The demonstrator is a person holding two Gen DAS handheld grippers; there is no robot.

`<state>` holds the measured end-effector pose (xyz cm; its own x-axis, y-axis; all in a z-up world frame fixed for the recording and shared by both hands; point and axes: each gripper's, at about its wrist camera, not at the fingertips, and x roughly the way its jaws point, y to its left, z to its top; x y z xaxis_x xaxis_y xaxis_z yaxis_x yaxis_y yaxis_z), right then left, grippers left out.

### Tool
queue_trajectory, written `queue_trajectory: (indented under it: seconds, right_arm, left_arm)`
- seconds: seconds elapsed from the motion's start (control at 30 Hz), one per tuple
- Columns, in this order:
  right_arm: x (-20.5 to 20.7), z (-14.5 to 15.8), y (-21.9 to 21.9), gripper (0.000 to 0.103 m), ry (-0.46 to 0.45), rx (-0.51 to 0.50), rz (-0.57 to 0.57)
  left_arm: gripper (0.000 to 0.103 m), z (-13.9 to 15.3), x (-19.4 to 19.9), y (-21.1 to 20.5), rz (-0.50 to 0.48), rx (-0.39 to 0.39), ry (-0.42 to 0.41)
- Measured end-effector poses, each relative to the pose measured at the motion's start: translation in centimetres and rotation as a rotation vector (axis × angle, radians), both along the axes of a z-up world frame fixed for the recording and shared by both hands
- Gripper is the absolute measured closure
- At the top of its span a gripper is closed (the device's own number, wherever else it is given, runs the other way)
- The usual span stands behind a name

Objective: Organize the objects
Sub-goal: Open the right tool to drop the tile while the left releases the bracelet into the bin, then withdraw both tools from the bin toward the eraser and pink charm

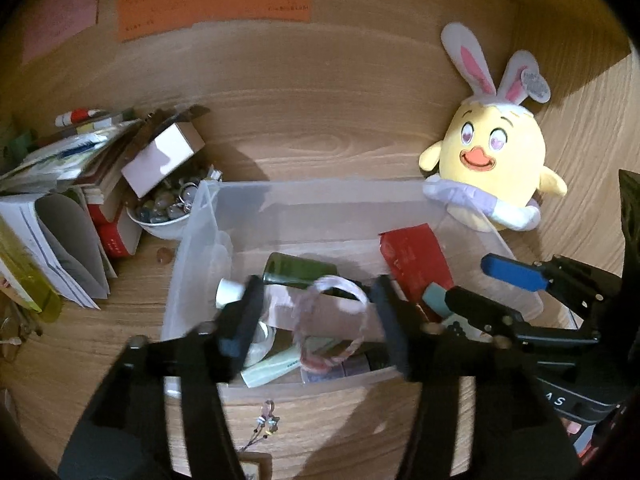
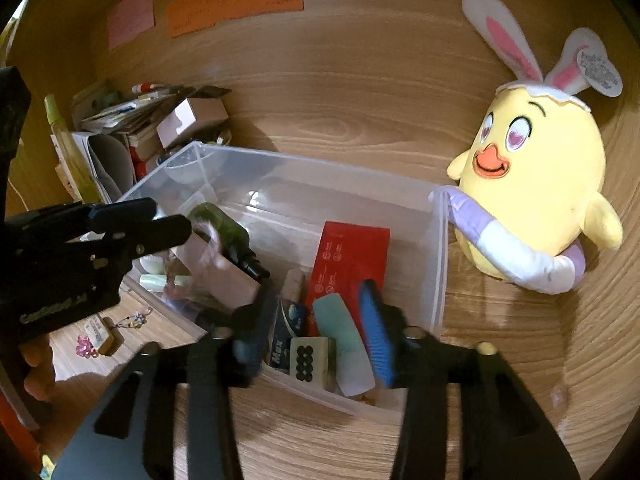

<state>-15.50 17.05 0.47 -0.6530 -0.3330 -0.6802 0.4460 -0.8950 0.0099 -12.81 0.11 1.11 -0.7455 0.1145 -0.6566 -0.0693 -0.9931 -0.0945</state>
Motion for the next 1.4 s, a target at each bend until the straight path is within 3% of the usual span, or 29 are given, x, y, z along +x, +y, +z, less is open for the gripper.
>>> queue_trajectory:
  seconds: [0.27,0.37,1.0,1.4]
  right_arm:
    - [0.9,1.6,0.8,0.033,0.032,-0.046,-0.012]
    - [1.2,2.0,0.9,0.021,0.042,-0.039,-0.029]
    - [5.1,3.1,2.0,0.02,0.044,-0.072,-0.019]
    - [7.1,2.0,-1.1,0.019,0.025,-0.038,0.063]
  left_arm:
    - [0.013,2.2,2.0,-0.2,-0.002,-0.015,0.063]
    - [0.009,2.7,2.8,-0.4,0.001,-0.02,0.08]
    - [0.006,2.2,7.4,-3.9,0.05,-0.057,0.057]
    - [0.006,-1.6,9.4,-6.9,0.067,-0.067,-0.048]
